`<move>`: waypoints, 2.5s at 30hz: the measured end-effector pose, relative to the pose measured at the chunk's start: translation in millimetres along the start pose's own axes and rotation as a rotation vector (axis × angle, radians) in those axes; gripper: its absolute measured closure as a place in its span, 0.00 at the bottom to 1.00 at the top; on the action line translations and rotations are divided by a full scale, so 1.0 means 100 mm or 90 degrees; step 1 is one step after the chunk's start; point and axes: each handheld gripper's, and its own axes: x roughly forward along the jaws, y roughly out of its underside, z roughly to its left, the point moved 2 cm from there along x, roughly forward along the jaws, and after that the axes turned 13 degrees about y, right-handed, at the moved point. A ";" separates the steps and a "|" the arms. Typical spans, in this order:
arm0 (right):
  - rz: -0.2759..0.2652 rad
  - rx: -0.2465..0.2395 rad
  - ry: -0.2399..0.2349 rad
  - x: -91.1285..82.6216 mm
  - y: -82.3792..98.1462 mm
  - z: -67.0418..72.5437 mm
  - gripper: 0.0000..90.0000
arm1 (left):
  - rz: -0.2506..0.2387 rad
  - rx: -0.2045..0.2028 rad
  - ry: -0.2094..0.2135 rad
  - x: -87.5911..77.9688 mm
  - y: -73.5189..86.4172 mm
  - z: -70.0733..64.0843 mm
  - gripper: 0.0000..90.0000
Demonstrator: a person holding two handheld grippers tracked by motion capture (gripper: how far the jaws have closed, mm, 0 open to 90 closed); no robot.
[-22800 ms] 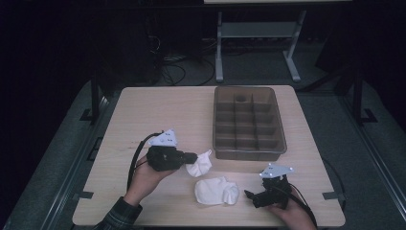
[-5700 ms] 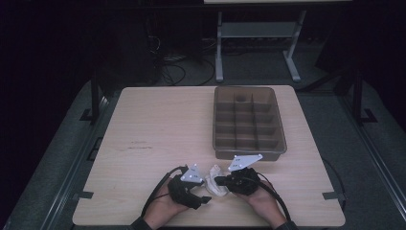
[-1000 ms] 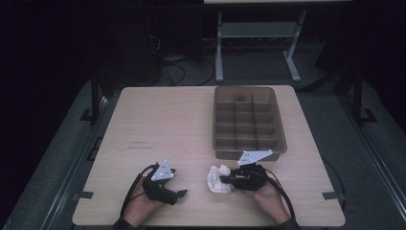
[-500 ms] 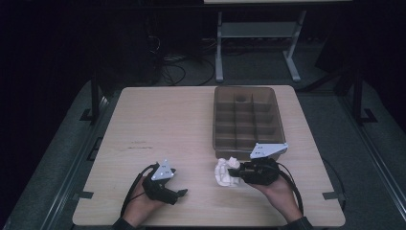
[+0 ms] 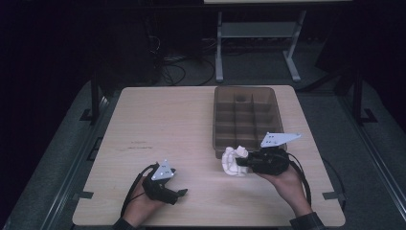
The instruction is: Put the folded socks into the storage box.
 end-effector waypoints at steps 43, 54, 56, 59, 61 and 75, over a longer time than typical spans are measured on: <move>0.002 0.044 0.114 0.00 -0.48 -0.89 0.79 | 0.004 -0.002 -0.004 -0.01 0.00 0.01 0.15; 0.020 0.051 0.120 0.15 -0.50 -1.04 0.79 | 0.004 -0.003 -0.003 -0.01 0.00 0.01 0.15; 0.029 0.055 0.121 0.19 -0.49 -1.06 0.79 | 0.004 -0.003 -0.003 -0.01 0.00 0.01 0.15; 0.043 0.053 0.127 0.25 -0.47 -1.08 0.79 | 0.004 -0.003 -0.003 -0.01 0.00 0.01 0.15; 0.053 0.052 0.131 0.30 -0.46 -1.10 0.79 | 0.002 -0.004 -0.003 -0.01 0.00 0.00 0.15; 0.142 0.026 0.143 0.57 -0.46 -1.14 0.79 | 0.004 -0.003 -0.003 -0.01 0.00 0.01 0.15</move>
